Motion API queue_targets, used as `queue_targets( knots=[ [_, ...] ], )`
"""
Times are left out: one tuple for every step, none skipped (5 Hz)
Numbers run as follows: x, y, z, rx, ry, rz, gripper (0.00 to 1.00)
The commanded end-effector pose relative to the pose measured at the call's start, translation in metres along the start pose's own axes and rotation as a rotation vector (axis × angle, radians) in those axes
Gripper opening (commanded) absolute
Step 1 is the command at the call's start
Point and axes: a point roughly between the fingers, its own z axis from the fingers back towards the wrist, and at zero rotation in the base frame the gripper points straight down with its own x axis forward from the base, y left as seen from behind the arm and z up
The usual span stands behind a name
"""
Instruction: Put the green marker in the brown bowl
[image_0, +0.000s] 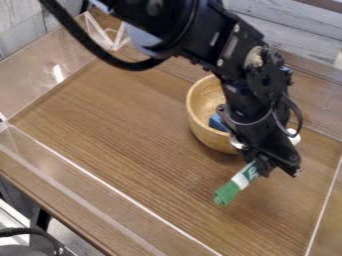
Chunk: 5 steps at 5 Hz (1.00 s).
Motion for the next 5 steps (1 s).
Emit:
queue_targets(
  knots=[
    [0.0189, 0.0016, 0.007, 0.004, -0.063, 0.004, 0.0],
    [0.0203, 0.0014, 0.006, 0.004, -0.067, 0.006, 0.0],
    [0.0195, 0.0006, 0.0061, 0.003, -0.065, 0.009, 0.0],
    [0.0188, -0.0002, 0.0061, 0.002, -0.065, 0.011, 0.0],
    [0.0181, -0.001, 0.0063, 0.0, -0.063, 0.012, 0.0]
  ],
)
